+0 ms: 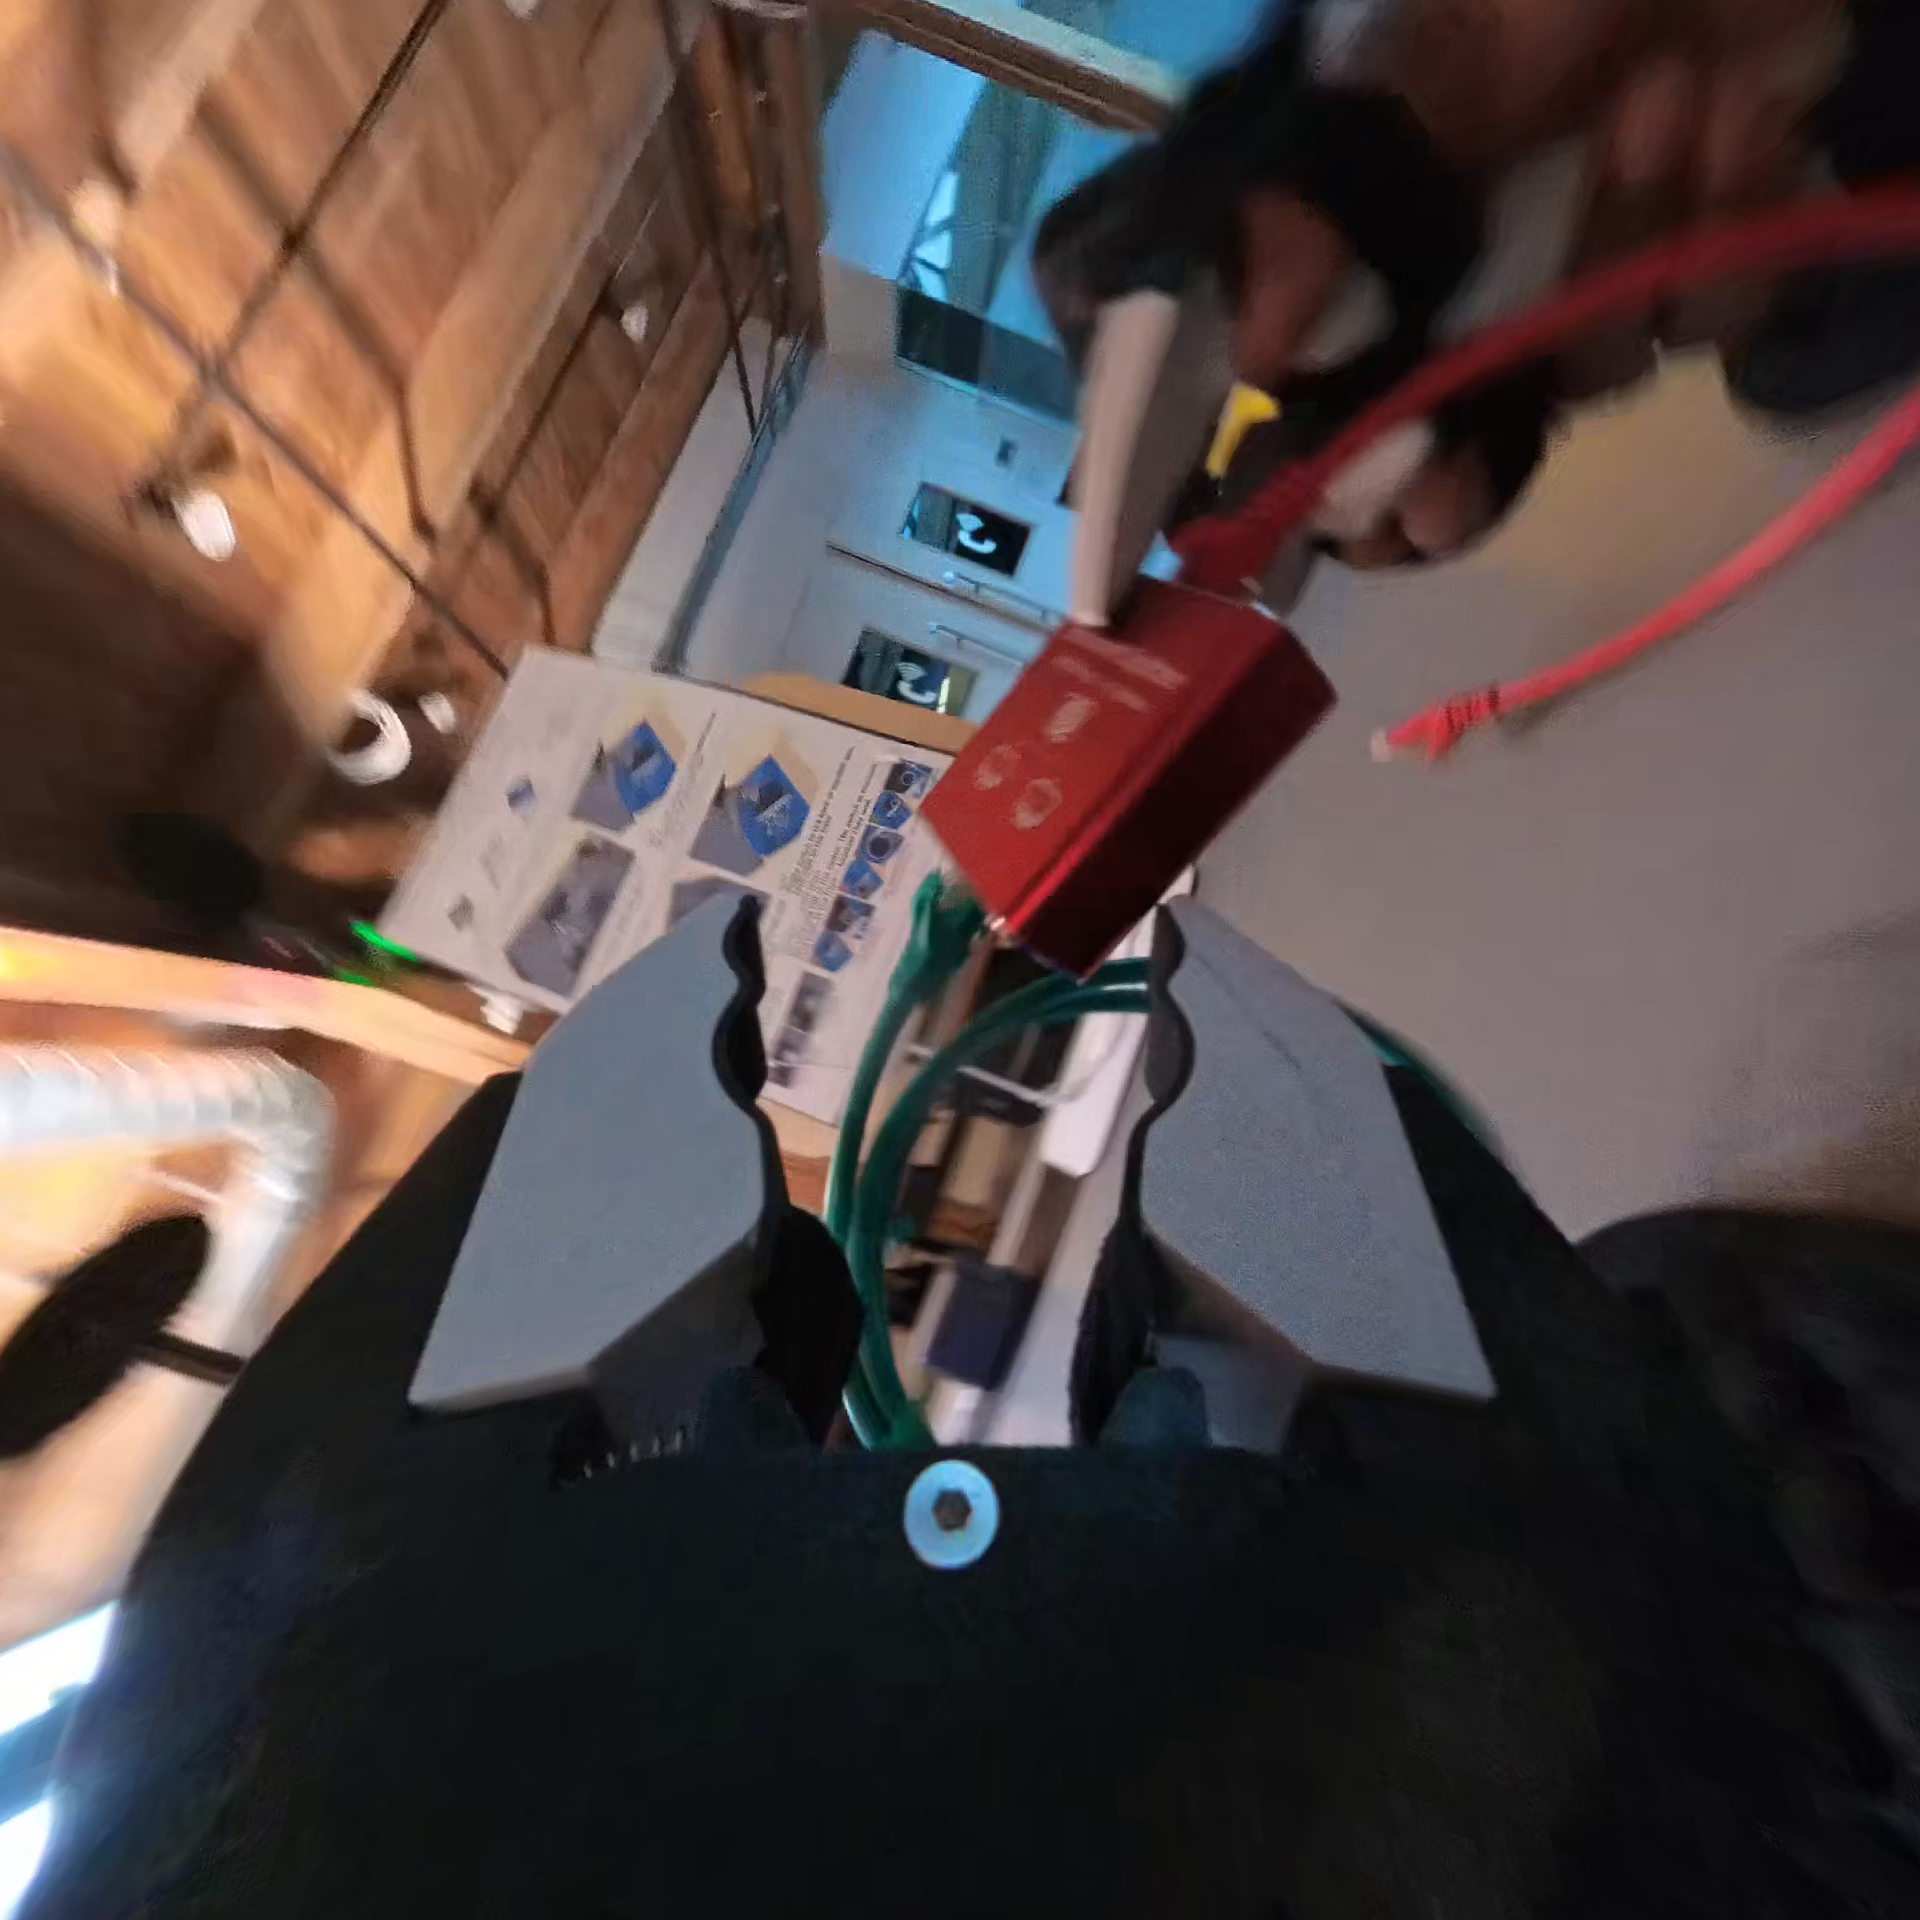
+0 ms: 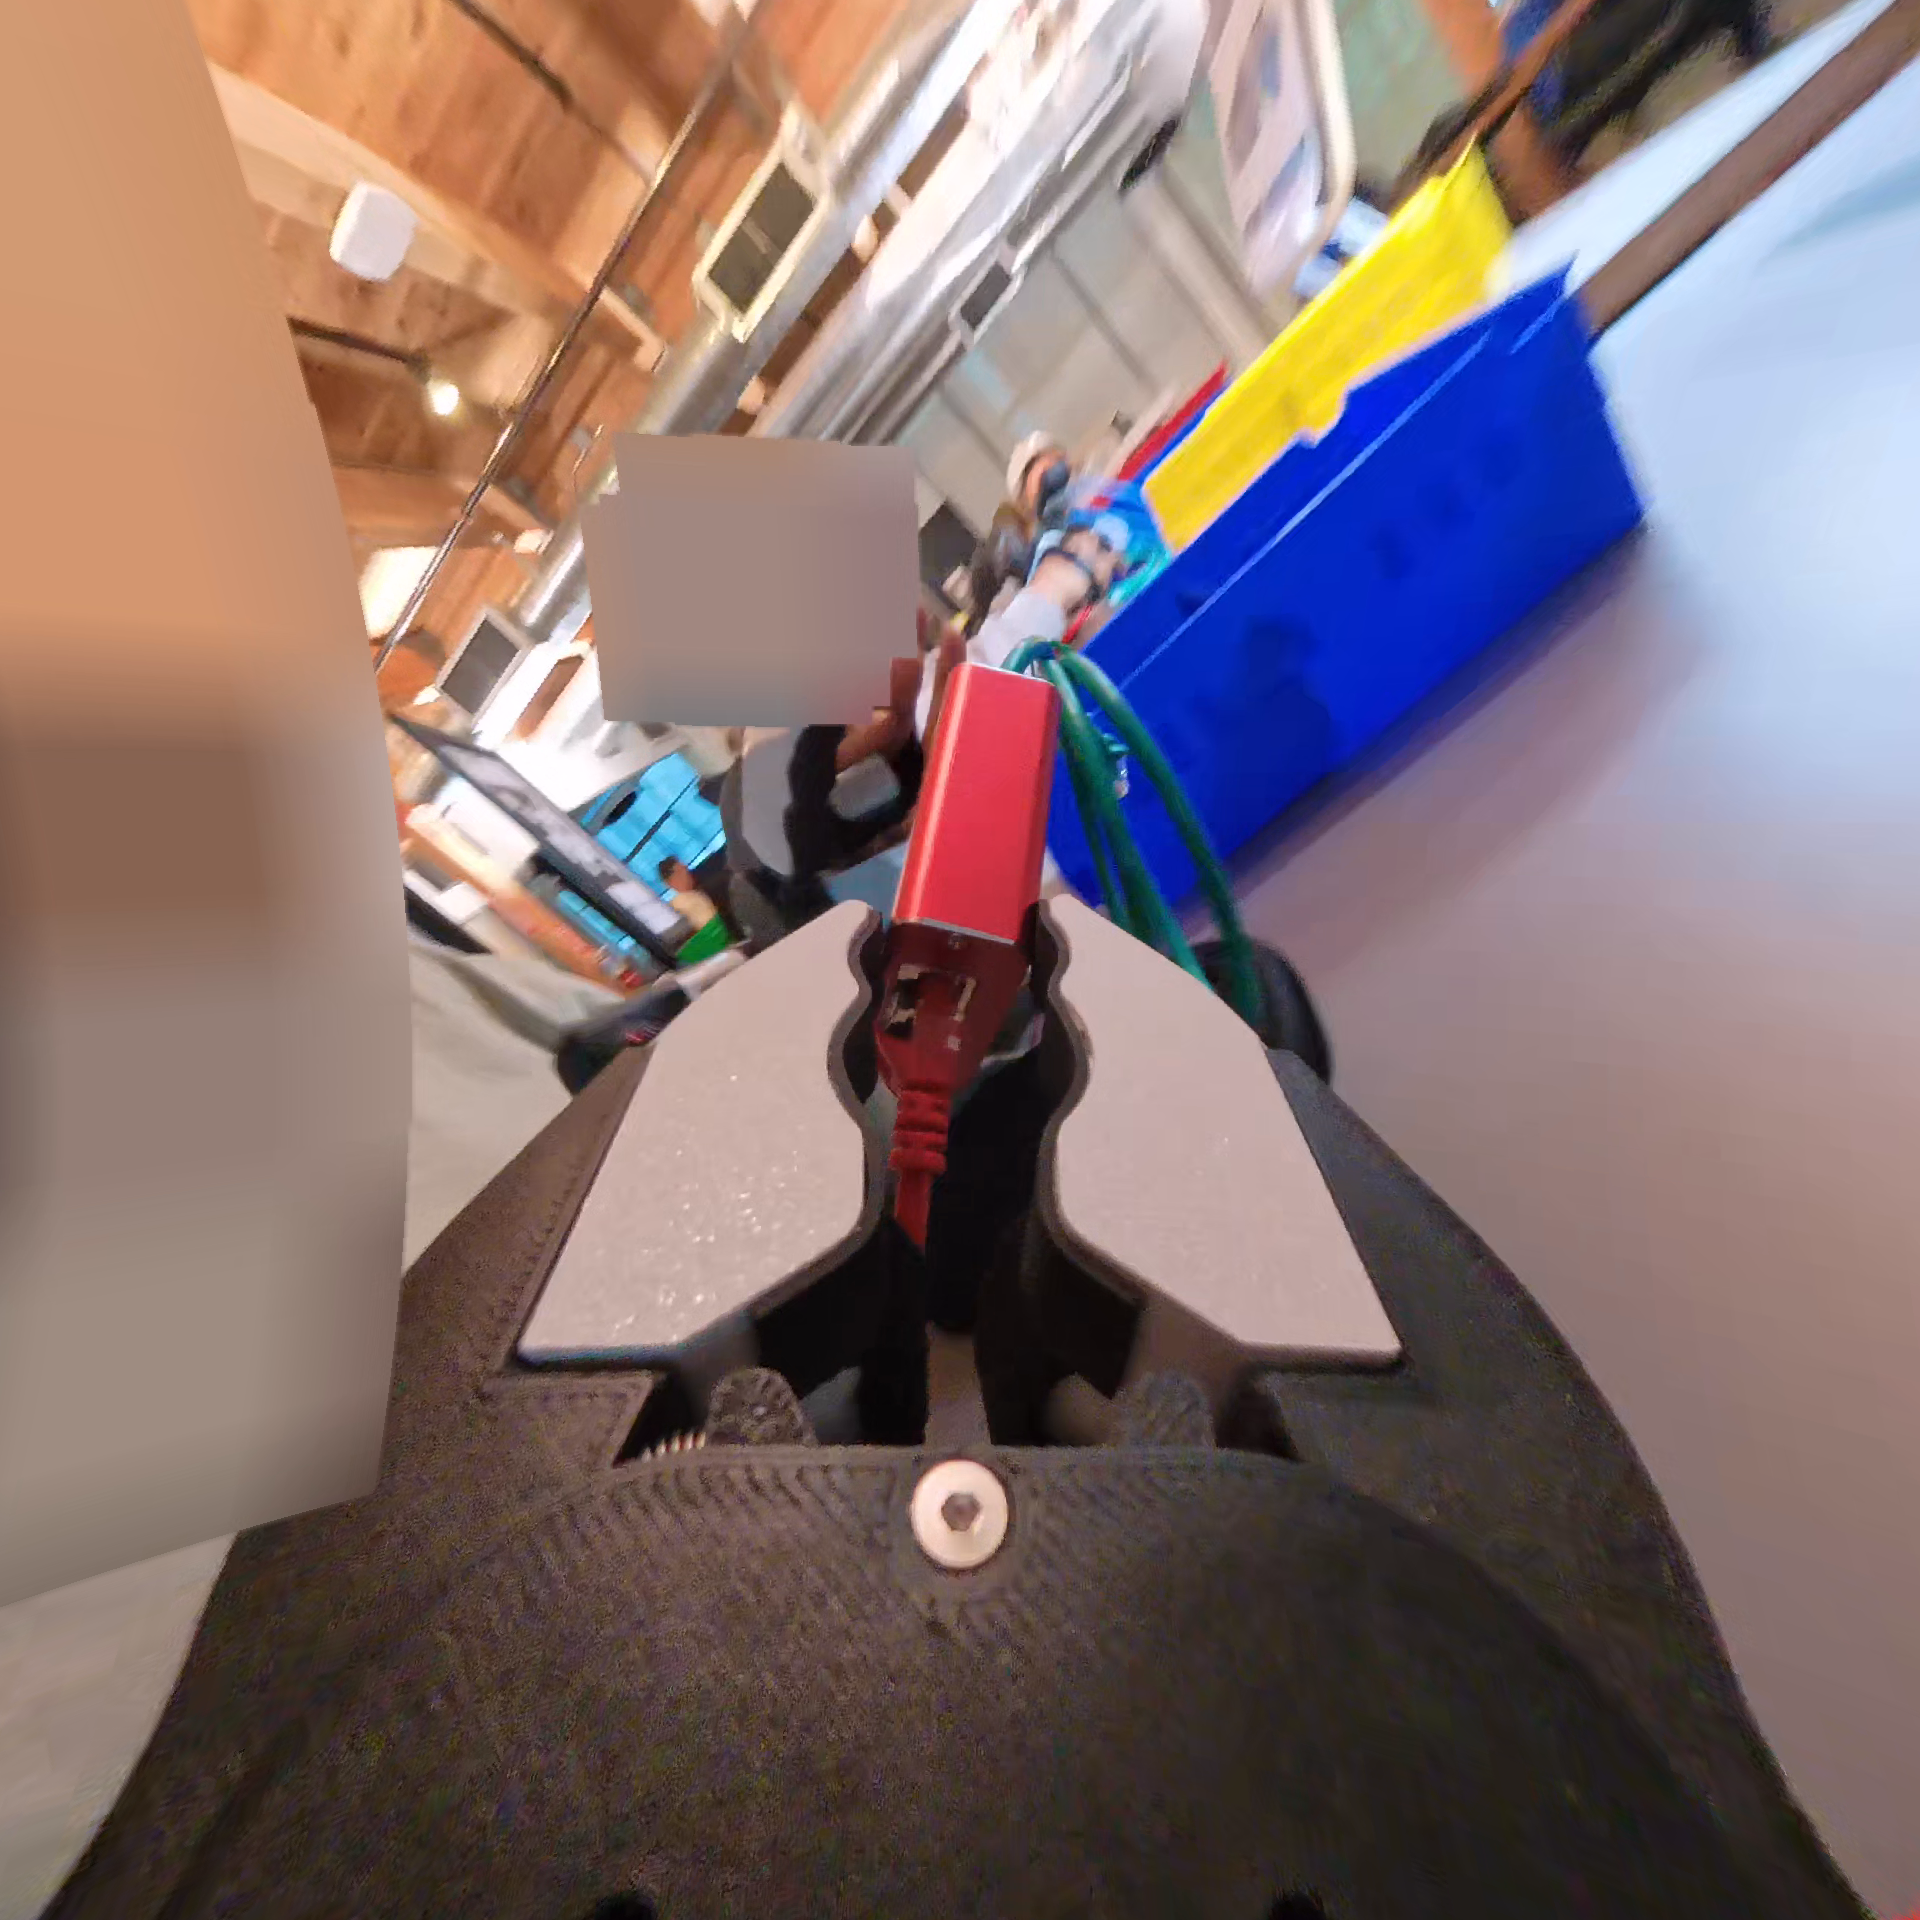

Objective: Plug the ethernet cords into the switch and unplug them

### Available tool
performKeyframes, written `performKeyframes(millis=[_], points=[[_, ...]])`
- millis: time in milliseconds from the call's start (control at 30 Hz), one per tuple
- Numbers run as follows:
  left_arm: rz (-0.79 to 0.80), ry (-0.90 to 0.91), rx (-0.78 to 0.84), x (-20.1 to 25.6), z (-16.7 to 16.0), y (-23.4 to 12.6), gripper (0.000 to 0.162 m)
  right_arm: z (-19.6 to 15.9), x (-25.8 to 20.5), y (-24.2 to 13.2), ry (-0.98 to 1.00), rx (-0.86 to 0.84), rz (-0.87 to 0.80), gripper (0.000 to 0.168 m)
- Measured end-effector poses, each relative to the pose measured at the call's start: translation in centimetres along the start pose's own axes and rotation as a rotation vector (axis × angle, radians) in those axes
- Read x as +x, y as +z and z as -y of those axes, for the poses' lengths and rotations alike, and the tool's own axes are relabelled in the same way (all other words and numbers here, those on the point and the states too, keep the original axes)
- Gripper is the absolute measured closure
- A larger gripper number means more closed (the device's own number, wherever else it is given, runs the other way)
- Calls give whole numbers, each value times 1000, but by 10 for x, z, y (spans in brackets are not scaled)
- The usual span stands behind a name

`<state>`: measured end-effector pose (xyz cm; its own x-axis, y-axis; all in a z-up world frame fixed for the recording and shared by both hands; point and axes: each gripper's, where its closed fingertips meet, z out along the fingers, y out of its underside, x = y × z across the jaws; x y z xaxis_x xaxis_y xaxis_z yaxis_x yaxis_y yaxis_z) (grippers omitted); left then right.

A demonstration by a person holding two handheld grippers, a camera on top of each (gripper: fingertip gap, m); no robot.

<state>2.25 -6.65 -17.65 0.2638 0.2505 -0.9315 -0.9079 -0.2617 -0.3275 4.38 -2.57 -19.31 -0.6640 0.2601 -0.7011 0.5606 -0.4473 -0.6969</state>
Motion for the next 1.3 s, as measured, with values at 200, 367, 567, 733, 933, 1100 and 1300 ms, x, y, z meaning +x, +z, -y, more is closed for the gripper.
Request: performKeyframes(millis=[200, 367, 567, 733, 933, 1100, 1300], points=[[-151, -1100, 150, -26, 27, -23, 87, 30, -10, -21, -137, 177, -30, 141], [-546, -2143, 267, 10, 44, -4, 88, 17, -27, -5, -104, 158, 71, 141], [-483, -2291, 359, 21, 35, 10, 130, -10, -22, 15, -123, 78, 31, 142], [-403, -2288, 391, 20, 19, 6, 134, -3, -18, 8, -146, 138, -27, 128], [-373, -2234, 454, 16, 16, 3, 133, -20, -18, 4, -242, 88, -163, 134], [-367, -2157, 473, 14, 21, 1, 133, -23, -20, 10, -276, 86, -174, 151], [-368, -2132, 482, 14, 23, 0, 133, -26, -22, 13, -299, 82, -184, 153]])
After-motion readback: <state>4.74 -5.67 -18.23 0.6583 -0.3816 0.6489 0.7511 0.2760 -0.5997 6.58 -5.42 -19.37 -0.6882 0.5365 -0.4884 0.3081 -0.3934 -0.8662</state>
